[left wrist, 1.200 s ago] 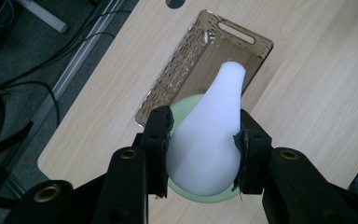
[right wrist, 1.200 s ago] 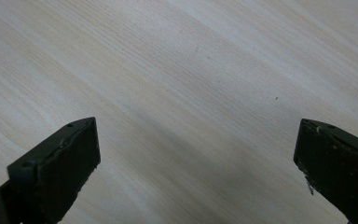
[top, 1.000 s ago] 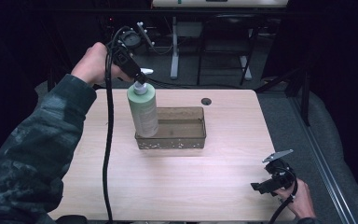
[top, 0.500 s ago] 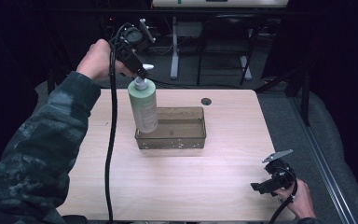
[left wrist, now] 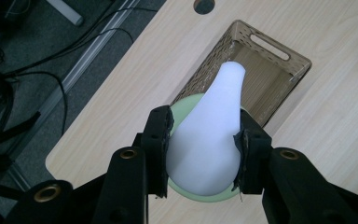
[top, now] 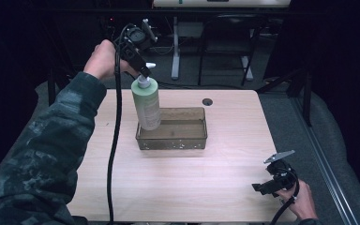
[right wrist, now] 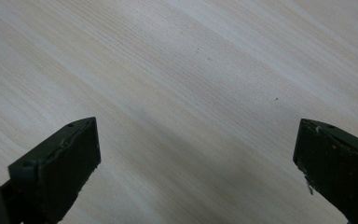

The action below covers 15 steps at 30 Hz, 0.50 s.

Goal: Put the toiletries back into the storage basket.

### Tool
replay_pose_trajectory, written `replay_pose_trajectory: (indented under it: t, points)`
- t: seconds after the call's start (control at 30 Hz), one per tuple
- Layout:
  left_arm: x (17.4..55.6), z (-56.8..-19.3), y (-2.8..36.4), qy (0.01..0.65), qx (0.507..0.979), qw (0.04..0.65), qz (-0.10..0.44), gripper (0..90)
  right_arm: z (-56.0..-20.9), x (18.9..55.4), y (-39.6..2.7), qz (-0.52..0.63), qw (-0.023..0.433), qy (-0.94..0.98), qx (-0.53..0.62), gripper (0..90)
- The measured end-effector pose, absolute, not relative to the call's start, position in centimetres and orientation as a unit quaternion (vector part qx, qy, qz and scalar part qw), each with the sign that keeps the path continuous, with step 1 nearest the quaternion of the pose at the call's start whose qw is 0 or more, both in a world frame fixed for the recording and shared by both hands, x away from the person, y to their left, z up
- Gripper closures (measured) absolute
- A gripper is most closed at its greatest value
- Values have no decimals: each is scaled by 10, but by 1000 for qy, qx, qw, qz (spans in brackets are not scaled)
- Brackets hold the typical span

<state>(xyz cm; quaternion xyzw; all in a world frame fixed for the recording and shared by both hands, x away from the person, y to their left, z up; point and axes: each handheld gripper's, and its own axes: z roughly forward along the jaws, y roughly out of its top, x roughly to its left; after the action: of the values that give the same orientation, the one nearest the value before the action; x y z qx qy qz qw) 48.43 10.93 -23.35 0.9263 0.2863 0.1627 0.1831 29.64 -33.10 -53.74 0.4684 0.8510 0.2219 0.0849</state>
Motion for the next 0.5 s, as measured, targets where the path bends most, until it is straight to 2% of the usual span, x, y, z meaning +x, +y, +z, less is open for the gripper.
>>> replay_pose_trajectory:
  t: [0.5]
  points:
    - [496, -262, 105, 284, 926, 189, 160, 629, -538, 296, -332, 220, 84, 852, 468, 3]
